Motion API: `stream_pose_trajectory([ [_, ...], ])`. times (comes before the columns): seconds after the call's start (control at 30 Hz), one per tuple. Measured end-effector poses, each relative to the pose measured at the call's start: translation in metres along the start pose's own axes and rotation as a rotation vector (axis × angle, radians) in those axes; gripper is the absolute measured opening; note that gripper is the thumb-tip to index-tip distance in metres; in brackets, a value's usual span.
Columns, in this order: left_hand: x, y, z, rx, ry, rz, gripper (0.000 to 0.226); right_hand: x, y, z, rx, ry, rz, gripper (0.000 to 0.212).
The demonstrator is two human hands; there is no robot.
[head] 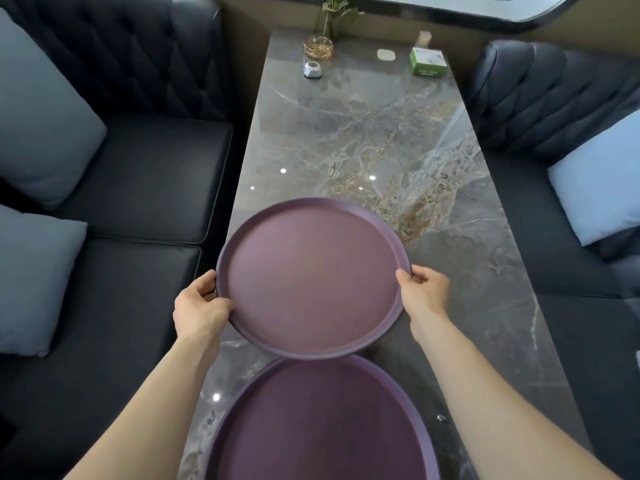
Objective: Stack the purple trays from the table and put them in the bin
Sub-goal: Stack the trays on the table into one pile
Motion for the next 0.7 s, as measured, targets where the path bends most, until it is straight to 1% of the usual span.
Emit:
stream_pose_trajectory([
  [0.13, -0.031, -0.012, 0.027, 0.015, -0.047, 0.019, 0.074, -0.036, 0.020, 0.038, -0.074, 0.079, 0.090, 0.019],
  [0.27, -0.061, -0.029, 0.054, 0.041, -0.065, -0.016, 0.072, -0.068, 0.056, 0.085, -0.056, 0.078, 0.173, 0.030],
  [0.37, -0.078, -0.045, 0.071, 0.058, -0.079, -0.106, 0.064, -0.089, 0.086, 0.119, -0.031, 0.089, 0.209, 0.026],
  [0.57, -0.101, -0.078, 0.109, 0.146, -0.088, -0.270, 0.051, -0.123, 0.139, 0.174, 0.015, 0.232, 0.320, 0.017],
  [0.7, -0.108, -0.103, 0.129, 0.190, -0.083, -0.386, 0.045, -0.138, 0.165, 0.197, 0.023, 0.283, 0.353, 0.015],
])
Point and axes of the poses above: each hand's wrist, its own z-axis away from the middle knuckle, its own x-axis out of the palm, y = z × x, the point moved 3 cm from there along -z, towards the middle knuckle, and after that the axes turned 4 degrees about y, right-handed, at the moved point
